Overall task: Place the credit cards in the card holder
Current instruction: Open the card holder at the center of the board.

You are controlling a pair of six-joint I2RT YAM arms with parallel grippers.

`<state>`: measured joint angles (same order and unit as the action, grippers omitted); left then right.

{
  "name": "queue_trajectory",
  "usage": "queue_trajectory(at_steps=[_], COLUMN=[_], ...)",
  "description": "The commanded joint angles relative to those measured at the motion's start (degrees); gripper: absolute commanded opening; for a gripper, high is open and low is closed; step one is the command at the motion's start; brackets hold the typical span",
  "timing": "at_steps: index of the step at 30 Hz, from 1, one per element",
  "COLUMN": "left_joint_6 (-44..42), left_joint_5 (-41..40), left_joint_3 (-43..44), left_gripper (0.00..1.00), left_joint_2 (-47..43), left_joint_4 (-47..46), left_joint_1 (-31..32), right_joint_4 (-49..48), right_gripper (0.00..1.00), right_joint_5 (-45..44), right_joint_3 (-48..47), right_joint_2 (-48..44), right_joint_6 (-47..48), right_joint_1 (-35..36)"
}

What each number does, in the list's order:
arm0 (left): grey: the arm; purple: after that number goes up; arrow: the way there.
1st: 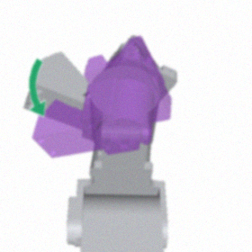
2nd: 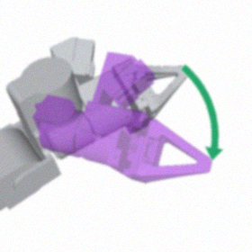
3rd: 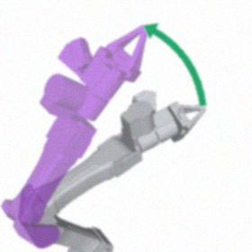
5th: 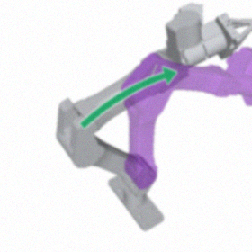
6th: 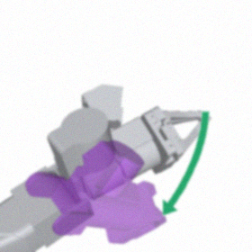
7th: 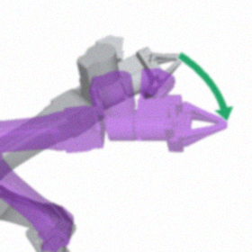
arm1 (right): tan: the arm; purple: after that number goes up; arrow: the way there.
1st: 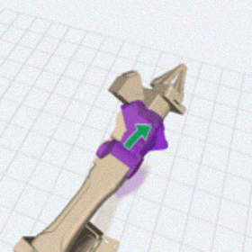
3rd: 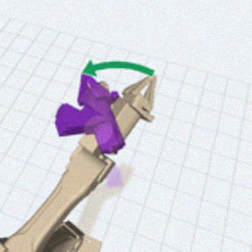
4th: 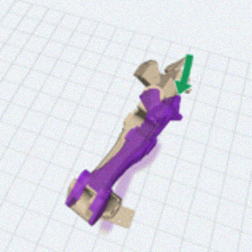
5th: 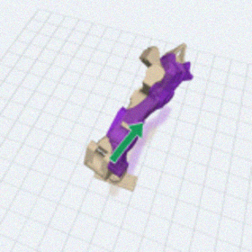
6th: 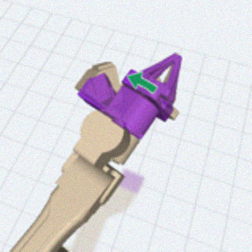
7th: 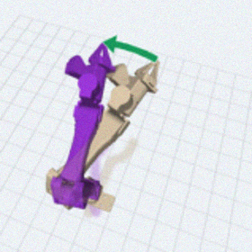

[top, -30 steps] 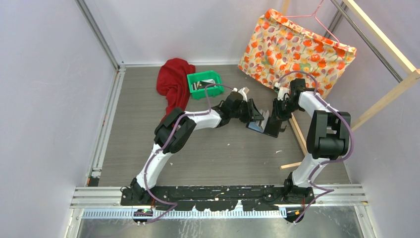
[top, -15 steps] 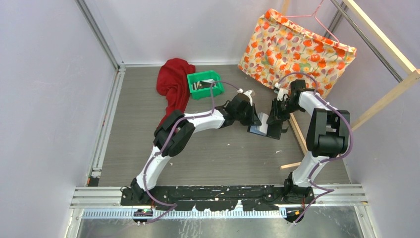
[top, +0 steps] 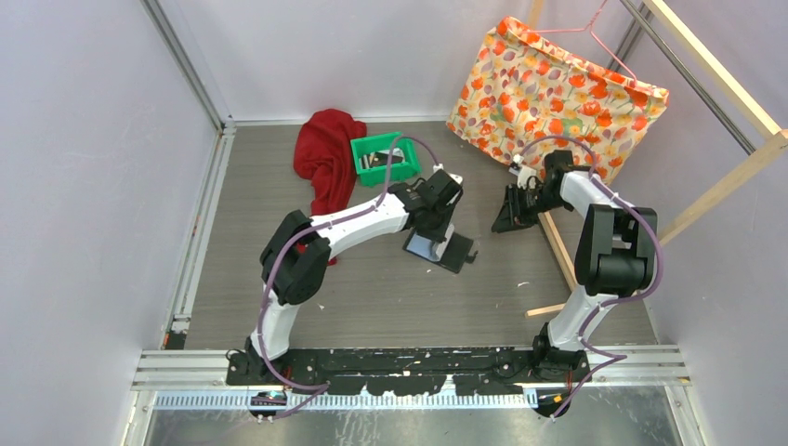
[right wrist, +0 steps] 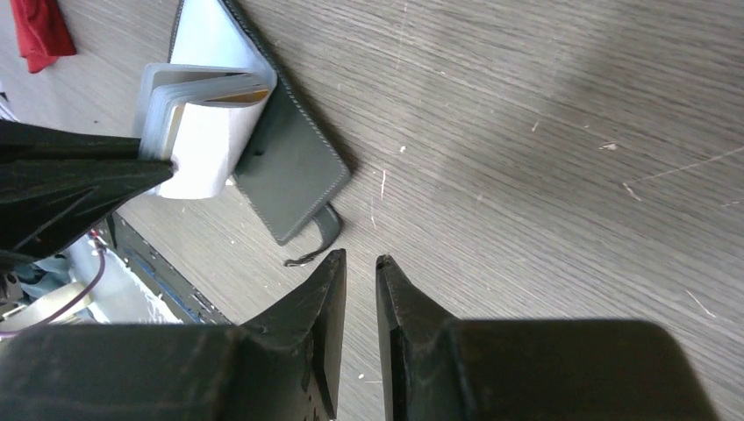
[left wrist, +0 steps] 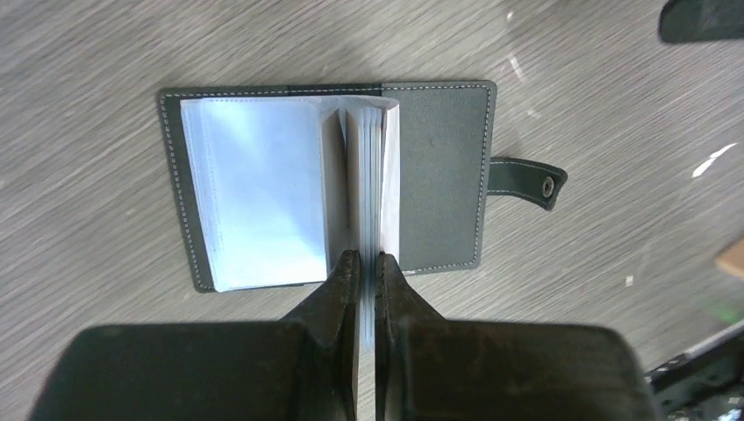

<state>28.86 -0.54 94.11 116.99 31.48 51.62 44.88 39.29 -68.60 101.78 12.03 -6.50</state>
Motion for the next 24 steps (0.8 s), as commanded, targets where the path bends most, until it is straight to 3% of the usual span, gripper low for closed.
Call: queue_trajectory(at_steps=[1, 4, 8, 12, 24], left_joint_6=[-6.25, -7.12, -6.75, -5.71, 1.02], left_joint_5=[-8.95, -12.91, -14.27, -12.35, 4.34], left_joint_3=[8.82, 14.09, 16.57, 16.8, 13.4], left_gripper=[0.0, 0.02, 0.17, 0.25, 0.34], left_joint_2=[0.91, 4.4, 6.02, 6.98, 7.18], left_joint_4=[14.64, 18.75, 19.53, 19.14, 9.79], left_joint_1=[4.14, 7.23, 9.73, 10.58, 10.79], right_joint_4=[0.61, 1.43, 1.98, 3.12, 3.57], right_gripper=[0.25, 0.24, 0.25, 0.25, 0.24], right_joint_5=[4.2, 6.14, 6.85, 6.32, 5.56], right_joint_3=[-0.39, -0.34, -0.43, -1.07, -1.45], right_joint_2=[1.74, 3.37, 4.56, 6.2, 6.02], right_joint_6=[-1.18, -1.52, -1.67, -1.45, -1.01], right_joint_1=[-0.22, -0.18, 0.27, 1.32, 2.11])
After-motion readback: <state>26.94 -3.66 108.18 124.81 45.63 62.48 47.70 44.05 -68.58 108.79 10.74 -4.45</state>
